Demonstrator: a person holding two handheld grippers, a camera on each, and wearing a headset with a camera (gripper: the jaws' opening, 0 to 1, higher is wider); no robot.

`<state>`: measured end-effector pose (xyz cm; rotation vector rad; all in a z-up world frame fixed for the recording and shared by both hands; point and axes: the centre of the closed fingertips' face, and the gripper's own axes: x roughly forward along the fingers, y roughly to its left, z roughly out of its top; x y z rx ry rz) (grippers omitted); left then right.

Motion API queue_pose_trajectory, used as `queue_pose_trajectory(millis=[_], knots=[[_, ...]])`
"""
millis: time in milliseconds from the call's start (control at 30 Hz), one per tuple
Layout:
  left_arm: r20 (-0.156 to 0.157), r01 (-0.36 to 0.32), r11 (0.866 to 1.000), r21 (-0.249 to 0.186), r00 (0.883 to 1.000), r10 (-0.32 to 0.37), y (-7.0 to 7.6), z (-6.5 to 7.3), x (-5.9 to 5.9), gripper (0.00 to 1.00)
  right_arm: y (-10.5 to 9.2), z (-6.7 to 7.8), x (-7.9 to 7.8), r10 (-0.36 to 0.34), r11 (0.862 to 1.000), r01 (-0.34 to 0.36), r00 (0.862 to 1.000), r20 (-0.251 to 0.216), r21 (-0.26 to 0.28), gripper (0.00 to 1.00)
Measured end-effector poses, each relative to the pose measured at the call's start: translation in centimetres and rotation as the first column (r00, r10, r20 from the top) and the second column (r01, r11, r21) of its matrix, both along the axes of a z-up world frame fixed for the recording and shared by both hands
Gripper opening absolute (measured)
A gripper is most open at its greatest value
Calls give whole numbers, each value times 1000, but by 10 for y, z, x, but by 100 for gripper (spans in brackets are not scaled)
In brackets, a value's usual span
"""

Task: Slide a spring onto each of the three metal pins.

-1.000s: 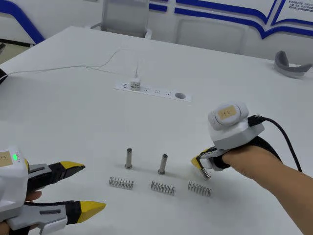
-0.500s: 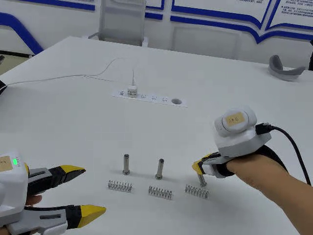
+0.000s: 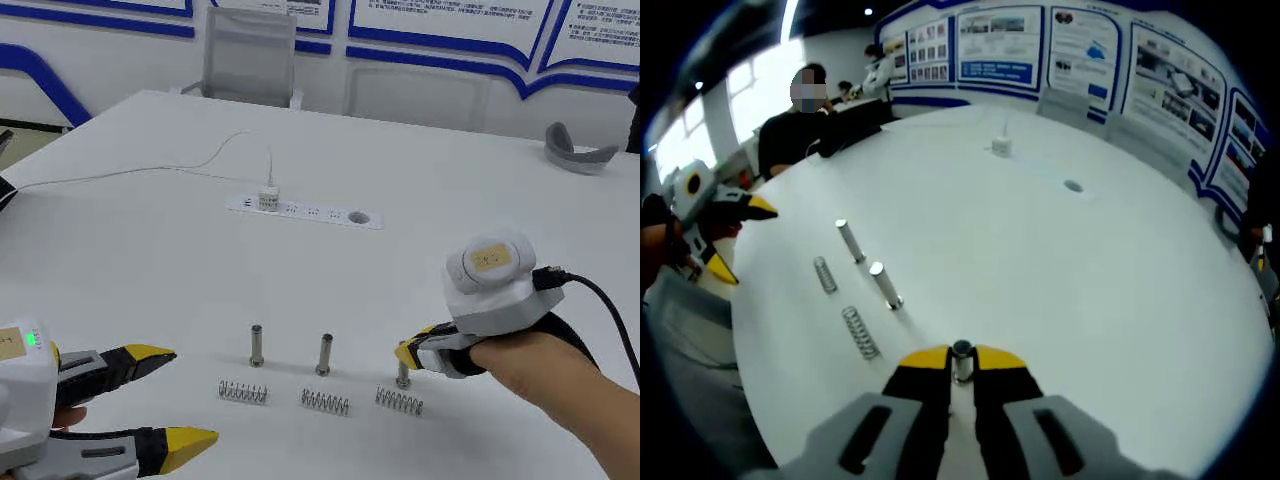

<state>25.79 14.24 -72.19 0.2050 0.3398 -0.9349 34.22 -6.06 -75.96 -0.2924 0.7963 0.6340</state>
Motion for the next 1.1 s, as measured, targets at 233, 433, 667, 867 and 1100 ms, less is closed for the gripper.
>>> queue_pose_trajectory(millis=[233,433,667,867,1100], knots=[[0,9,1000,-1,1000,-9,-3,-1,0,58,-2,0,-3,-2,1000,2,1000,-3,8,9],[2,16,1000,-6,1000,-16,-5,-2,1,58,-1,1,-4,10,1000,-10,1000,6,1,9],[-3,22,1000,-14,1000,-22,-7,-6,1,58,-1,3,-4,16,1000,-16,1000,20,-5,10],[-7,31,999,-17,999,-31,-8,-7,2,58,-1,8,-7,16,1000,-16,999,35,0,11],[-6,47,999,-19,999,-47,-11,-7,5,58,-5,19,-11,13,1000,-13,998,65,10,12]])
